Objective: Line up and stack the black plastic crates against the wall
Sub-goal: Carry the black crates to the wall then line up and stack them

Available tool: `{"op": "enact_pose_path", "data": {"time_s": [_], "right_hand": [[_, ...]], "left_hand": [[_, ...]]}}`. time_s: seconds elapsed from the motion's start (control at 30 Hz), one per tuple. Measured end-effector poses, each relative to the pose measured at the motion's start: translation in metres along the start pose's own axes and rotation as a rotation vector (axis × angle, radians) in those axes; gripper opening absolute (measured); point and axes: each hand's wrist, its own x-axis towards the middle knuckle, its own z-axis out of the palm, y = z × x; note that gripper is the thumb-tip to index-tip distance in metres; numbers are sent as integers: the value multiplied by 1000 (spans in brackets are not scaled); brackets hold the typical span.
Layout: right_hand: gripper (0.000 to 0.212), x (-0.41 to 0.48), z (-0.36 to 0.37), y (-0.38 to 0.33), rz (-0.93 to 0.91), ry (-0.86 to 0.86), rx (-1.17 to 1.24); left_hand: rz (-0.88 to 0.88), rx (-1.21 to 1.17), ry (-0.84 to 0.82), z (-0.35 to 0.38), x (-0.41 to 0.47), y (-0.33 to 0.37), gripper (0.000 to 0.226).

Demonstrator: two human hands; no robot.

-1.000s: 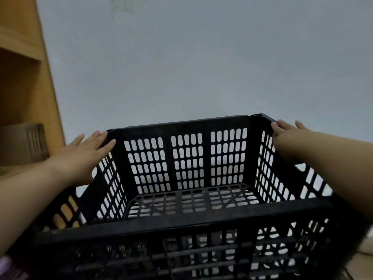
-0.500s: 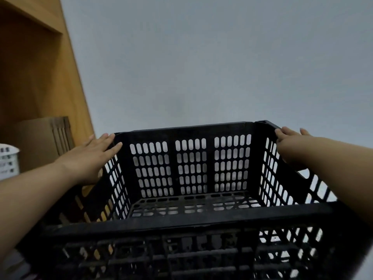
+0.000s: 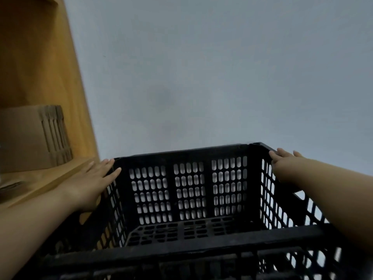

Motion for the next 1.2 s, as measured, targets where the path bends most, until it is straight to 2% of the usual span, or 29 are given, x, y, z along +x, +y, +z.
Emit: {"op": "enact_pose_path", "data": {"time_s": [0.23, 0.37, 0.47, 0.6, 0.87, 1.2], "right_hand": [[68, 1, -5, -10, 20, -72, -41], [66, -2, -10, -9, 34, -117, -23], [85, -13, -12, -8, 19, -134, -140], [82, -20, -5, 0, 13, -131, -192], [81, -25, -2, 6, -8, -14, -49], [83, -40, -5, -7, 53, -46, -30]], "left_hand": [[-63, -86, -30, 13, 19, -3, 86], [-87, -99, -92, 14, 15, -5, 96], [-136, -132, -188, 10, 7, -6, 110], [-160, -182, -215, 7, -3, -2, 105], [-175, -286, -175, 14, -2, -1, 95], [-170, -325, -182, 15, -2, -5, 97]]}}
